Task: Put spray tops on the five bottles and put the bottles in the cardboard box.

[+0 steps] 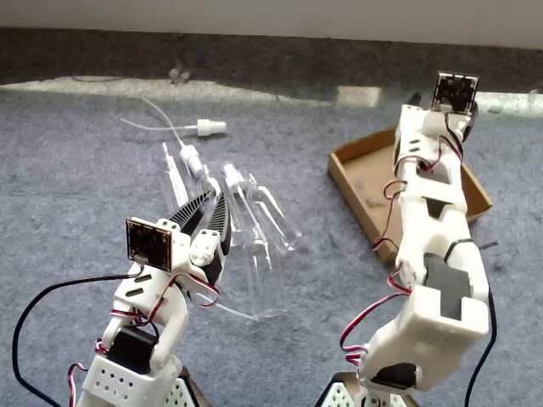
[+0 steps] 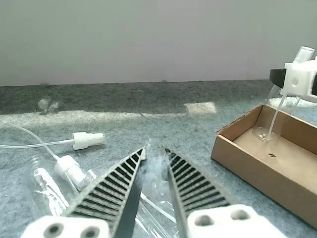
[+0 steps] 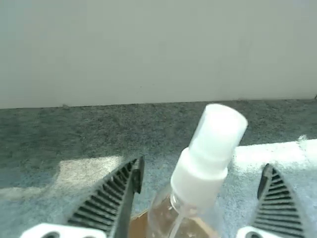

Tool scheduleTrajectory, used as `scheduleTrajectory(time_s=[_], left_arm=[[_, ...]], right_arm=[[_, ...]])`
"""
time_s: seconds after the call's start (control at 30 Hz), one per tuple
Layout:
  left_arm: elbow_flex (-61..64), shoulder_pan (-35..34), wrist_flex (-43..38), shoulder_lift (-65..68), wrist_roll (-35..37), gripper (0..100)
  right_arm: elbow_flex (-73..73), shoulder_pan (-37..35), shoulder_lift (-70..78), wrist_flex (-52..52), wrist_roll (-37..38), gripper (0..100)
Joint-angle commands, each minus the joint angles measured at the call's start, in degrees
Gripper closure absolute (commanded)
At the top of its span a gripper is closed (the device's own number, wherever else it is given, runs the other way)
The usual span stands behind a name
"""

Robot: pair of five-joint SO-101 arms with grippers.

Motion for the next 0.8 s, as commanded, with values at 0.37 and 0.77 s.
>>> scheduleTrajectory(time_s=[0.37, 0.77], left_arm=[[0.9, -2.2, 0.1, -0.7, 0.4, 100], [0.9, -15.3, -0.3, -0.7, 0.4, 99]], right_arm=[[-0.3, 0.6, -29.4, 22.1, 0.6, 68.2], [1.2, -4.4, -49.6, 41.5, 0.7, 90.8]])
